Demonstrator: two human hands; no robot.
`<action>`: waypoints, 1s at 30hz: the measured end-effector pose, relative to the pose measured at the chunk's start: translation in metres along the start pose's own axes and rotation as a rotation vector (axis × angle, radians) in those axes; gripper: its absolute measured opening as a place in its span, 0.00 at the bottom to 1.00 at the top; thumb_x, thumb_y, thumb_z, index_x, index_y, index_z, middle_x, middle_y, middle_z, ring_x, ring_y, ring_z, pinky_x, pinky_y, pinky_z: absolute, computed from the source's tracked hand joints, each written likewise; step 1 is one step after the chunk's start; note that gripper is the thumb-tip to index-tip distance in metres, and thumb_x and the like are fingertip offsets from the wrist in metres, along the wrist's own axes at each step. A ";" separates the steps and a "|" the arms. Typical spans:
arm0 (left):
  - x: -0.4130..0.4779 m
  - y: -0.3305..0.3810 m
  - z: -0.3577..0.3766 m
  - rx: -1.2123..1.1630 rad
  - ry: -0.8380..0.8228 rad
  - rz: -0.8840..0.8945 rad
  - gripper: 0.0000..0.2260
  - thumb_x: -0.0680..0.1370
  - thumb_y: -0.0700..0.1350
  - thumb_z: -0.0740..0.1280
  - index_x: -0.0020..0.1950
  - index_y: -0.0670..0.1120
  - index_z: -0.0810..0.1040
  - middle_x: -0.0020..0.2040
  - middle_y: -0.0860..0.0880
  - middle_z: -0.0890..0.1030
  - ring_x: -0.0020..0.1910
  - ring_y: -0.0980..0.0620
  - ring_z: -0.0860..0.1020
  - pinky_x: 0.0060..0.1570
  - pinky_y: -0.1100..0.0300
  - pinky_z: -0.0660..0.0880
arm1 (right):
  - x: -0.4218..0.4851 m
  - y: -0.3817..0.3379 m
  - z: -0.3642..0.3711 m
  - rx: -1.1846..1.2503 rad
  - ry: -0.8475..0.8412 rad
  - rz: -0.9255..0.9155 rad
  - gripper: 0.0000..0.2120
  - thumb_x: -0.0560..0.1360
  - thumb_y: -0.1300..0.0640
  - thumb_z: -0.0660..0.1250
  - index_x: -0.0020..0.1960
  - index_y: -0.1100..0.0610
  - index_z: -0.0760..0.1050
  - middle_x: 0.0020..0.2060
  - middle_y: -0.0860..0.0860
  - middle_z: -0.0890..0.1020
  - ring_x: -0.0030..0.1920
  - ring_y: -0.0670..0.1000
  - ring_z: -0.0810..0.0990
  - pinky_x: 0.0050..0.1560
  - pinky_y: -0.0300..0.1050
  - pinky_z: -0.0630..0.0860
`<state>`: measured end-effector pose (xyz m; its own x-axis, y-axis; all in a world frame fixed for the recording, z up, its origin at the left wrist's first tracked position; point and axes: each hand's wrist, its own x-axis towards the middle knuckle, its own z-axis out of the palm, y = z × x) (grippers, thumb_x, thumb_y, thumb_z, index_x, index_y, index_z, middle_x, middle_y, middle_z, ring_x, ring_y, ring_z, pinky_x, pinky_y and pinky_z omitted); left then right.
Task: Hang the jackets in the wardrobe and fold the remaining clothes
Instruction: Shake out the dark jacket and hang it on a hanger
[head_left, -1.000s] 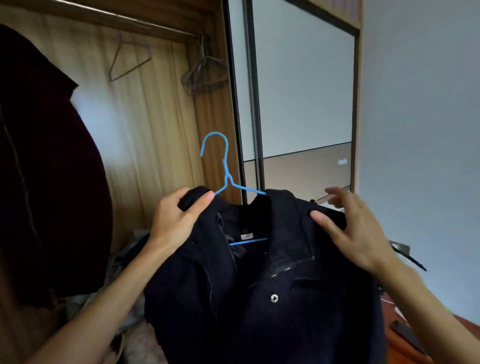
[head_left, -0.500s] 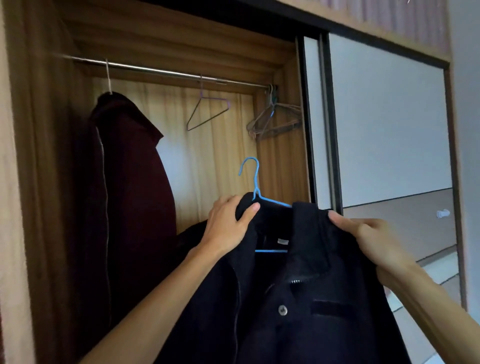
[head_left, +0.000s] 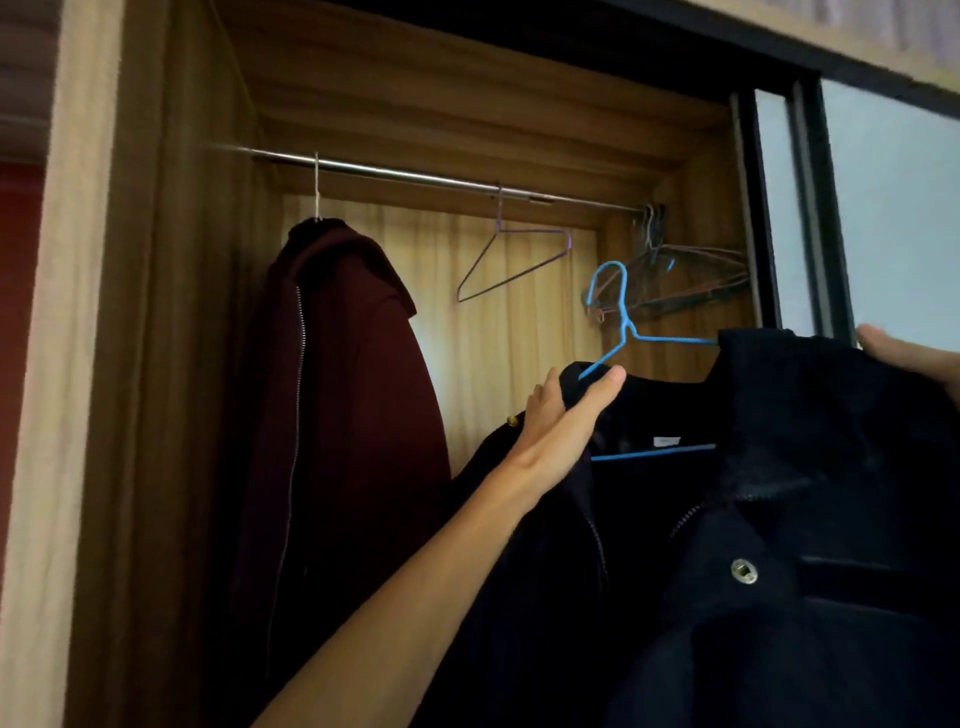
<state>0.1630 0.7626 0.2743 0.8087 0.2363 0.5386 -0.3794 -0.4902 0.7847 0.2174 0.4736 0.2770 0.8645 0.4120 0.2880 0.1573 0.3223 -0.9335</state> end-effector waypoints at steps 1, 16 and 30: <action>0.012 -0.004 -0.001 -0.024 -0.007 -0.033 0.41 0.73 0.73 0.61 0.80 0.55 0.54 0.79 0.55 0.57 0.73 0.58 0.59 0.71 0.54 0.57 | 0.007 0.008 0.008 0.087 -0.062 -0.010 0.40 0.67 0.26 0.65 0.74 0.43 0.68 0.69 0.72 0.66 0.69 0.72 0.66 0.75 0.66 0.49; 0.141 -0.028 -0.103 0.136 0.473 -0.078 0.55 0.49 0.88 0.52 0.62 0.54 0.79 0.57 0.50 0.83 0.57 0.46 0.80 0.62 0.46 0.73 | 0.148 -0.009 0.193 0.233 0.009 -0.388 0.08 0.78 0.56 0.67 0.43 0.58 0.76 0.36 0.53 0.80 0.30 0.48 0.79 0.26 0.36 0.75; 0.186 0.024 -0.162 0.517 0.606 0.211 0.31 0.79 0.69 0.51 0.80 0.57 0.59 0.78 0.51 0.64 0.79 0.48 0.59 0.77 0.47 0.56 | 0.263 -0.086 0.322 0.167 0.078 -0.607 0.19 0.79 0.54 0.58 0.62 0.67 0.75 0.60 0.60 0.80 0.61 0.60 0.78 0.64 0.51 0.74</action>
<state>0.2313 0.9308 0.4435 0.3040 0.4352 0.8474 -0.1219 -0.8645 0.4877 0.2774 0.8284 0.5020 0.6778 0.0529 0.7333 0.5592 0.6105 -0.5609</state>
